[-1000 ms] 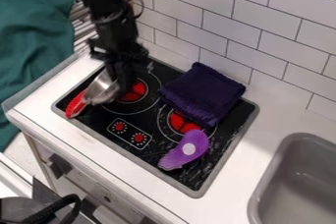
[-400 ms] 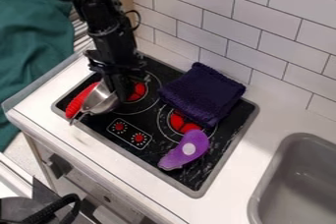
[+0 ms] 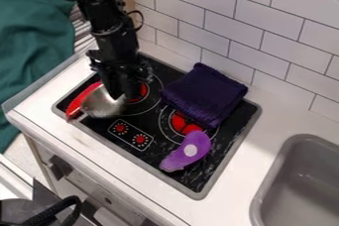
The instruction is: Put the pot on the left burner
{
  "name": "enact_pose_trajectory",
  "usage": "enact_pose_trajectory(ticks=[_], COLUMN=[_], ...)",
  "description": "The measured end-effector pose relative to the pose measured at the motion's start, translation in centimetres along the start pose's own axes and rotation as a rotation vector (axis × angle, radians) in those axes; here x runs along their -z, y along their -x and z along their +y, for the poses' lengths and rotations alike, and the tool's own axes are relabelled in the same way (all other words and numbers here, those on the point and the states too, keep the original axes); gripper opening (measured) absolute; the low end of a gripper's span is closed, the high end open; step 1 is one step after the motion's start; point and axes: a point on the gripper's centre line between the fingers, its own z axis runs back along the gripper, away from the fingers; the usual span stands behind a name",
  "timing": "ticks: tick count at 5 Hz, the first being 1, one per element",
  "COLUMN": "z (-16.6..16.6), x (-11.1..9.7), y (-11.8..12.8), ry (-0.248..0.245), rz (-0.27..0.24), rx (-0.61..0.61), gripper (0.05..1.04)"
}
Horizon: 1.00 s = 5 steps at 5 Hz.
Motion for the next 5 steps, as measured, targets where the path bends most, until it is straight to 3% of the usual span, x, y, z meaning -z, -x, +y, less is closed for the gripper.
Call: enact_pose_trajectory(ticks=[1,2,4,5], z=[-0.8,-1.3,-2.2,-2.2], x=[0.1,0.0,-1.5,-1.4], y=[-0.2,-0.3,-0.8,-0.7], ry=[-0.001,0.003,-0.015,-0.045], rz=[0.010,0.008,-0.026,-0.011], rx=[0.024,0.033,0.054,0.055], gripper=[0.816,1.016,1.008,1.009])
